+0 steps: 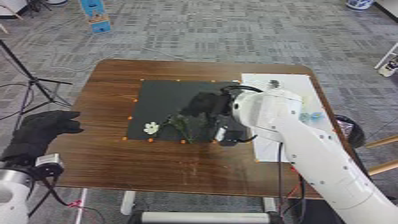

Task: Arrange flowers

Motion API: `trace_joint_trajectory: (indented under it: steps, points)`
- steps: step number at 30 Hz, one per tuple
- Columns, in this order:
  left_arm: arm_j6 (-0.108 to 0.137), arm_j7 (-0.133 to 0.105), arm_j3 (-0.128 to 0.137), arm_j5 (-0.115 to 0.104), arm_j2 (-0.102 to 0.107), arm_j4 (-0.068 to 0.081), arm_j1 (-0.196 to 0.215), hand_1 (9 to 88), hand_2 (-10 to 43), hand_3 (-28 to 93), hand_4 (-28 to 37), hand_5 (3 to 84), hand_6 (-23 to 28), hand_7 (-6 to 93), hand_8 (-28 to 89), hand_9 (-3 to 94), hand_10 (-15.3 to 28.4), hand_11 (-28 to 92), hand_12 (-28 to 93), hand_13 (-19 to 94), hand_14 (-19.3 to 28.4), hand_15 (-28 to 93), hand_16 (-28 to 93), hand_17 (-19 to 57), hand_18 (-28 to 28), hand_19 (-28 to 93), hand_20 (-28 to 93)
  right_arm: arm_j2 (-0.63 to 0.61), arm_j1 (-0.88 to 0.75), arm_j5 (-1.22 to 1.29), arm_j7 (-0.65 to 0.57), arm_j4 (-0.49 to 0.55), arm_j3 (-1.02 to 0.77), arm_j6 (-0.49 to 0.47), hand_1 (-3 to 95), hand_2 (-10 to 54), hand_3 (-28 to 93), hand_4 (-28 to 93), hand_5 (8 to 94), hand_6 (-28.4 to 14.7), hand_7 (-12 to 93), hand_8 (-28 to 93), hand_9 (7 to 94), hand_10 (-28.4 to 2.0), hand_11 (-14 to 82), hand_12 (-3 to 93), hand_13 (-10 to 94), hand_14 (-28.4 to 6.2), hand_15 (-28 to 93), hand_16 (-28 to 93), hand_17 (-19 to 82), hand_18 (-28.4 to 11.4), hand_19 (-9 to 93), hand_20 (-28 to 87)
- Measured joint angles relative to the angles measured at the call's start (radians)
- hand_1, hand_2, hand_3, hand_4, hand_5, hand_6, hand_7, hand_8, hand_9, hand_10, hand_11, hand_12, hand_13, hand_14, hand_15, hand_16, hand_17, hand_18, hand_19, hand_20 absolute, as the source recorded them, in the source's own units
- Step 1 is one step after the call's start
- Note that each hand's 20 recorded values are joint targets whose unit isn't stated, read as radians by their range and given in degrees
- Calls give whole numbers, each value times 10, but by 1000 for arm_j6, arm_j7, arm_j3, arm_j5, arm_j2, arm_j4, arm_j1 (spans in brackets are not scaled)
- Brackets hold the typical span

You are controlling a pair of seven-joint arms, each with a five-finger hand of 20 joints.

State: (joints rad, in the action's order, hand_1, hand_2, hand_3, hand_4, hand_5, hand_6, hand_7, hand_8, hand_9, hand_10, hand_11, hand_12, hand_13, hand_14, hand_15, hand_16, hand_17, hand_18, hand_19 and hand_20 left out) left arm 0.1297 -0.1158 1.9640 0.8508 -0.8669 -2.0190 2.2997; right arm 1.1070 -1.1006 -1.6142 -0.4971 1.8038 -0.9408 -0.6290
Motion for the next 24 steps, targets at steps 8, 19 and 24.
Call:
trace_joint_trajectory:
  steps: [8, 19, 24]
  points:
    - [29, -15, 5, 0, -1, -1, 2, 293, 52, 736, -212, 608, 33, 213, -54, 601, 127, 270, 205, 470, 158, 274, 39, 119, 116, 118, 270, -20, -66, -29, 78, 105, -100, 13, 222, 106, 521, -138, 468, -87, 115, -82, 479, -183, 71, 117, 492, -228, 429, 241, 170, -266, 605, 503]
    - [165, -74, 3, -54, 2, -6, 9, 284, 56, 745, -224, 580, 25, 207, -62, 565, 130, 241, 188, 425, 142, 192, 33, 108, 99, 59, 237, -225, -284, -333, 291, 196, -209, 532, 243, 80, 530, -139, 576, -67, 152, -91, 633, -186, 120, 157, 582, -205, 528, 276, 236, -262, 717, 576]
    - [164, -76, 3, -57, 2, -6, 12, 285, 57, 747, -223, 579, 24, 207, -63, 563, 129, 241, 186, 424, 141, 190, 35, 106, 100, 58, 237, -218, -326, -107, 185, 221, -288, 480, 223, 164, 447, -132, 557, -76, 124, -83, 628, -191, 102, 150, 594, -213, 535, 278, 249, -265, 738, 583]
